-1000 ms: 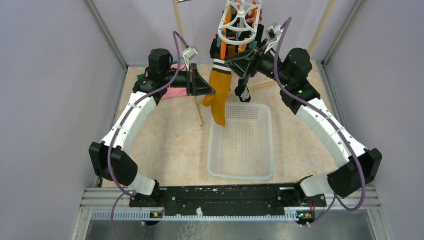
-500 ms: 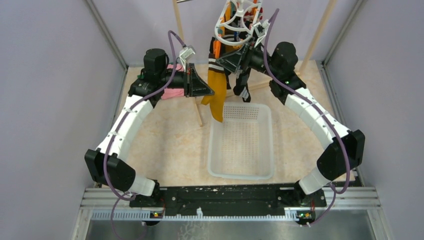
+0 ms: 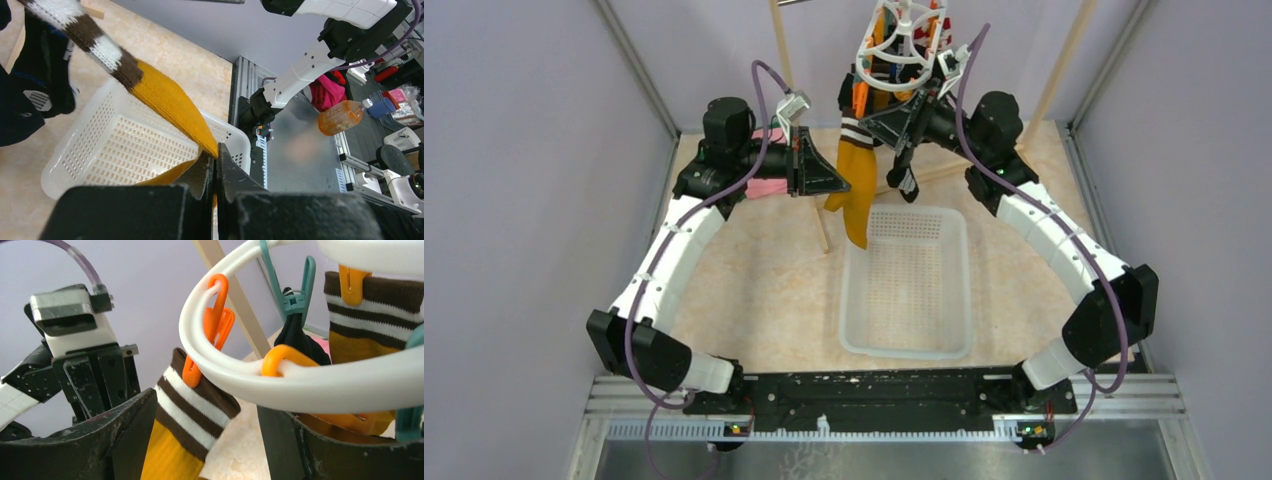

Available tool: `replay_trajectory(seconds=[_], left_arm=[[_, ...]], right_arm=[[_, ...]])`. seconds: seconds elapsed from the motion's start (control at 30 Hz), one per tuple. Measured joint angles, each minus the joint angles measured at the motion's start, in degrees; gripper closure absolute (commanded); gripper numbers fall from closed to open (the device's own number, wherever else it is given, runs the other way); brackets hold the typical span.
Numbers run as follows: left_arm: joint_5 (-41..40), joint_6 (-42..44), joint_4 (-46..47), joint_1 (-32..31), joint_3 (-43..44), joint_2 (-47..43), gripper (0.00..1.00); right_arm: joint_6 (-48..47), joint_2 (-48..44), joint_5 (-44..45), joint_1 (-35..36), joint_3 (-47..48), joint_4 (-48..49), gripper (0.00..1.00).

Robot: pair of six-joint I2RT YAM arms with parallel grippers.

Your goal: Remove the socks clipped to the hanger

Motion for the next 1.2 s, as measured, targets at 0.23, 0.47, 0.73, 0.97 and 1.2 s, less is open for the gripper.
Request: replay_trajectory(seconds=[0.23, 0.47, 0.73, 0.97, 1.2], left_arm=[[0.4, -0.6, 0.0, 0.0, 0.0, -1.6, 1.0], [1.0, -2.2, 0.1, 0.0, 0.0, -1.8, 1.0], [2.1, -4.8, 1.6, 0.0, 0.0, -1.8, 1.0], [3.7, -6.6, 2.9, 0.0, 0.2, -2.2, 1.0], [3.9, -7.1, 3.5, -0.1, 0.8, -2.6, 1.0]], right_arm=[[1.6, -2.9, 0.4, -1.5, -3.4, 2.4, 0.26], [5.8, -3.0, -1.7, -1.8, -3.7, 5.7, 0.24], [9.4, -5.0, -2.0, -1.8, -7.3, 8.7, 0.19], [11.9, -13.1, -0.4, -1.8, -15.9, 10.3, 0.08], [12.0, -15.9, 1.2, -1.8, -16.8, 9.4, 0.02]])
